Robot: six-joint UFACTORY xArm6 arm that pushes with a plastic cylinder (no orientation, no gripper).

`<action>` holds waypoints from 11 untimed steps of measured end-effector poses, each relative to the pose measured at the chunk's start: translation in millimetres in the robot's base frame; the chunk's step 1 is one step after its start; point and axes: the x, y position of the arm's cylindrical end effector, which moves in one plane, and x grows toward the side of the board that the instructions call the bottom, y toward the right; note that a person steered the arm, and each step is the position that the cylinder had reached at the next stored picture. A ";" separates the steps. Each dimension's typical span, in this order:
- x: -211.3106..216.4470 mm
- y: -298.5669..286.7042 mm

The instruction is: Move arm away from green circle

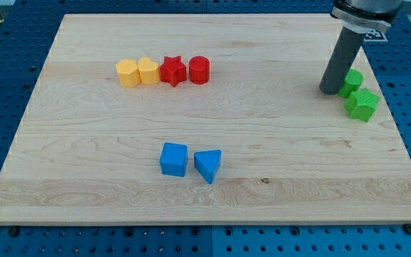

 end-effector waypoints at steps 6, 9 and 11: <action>-25.9 -40.1; -29.1 -40.1; -67.4 -57.3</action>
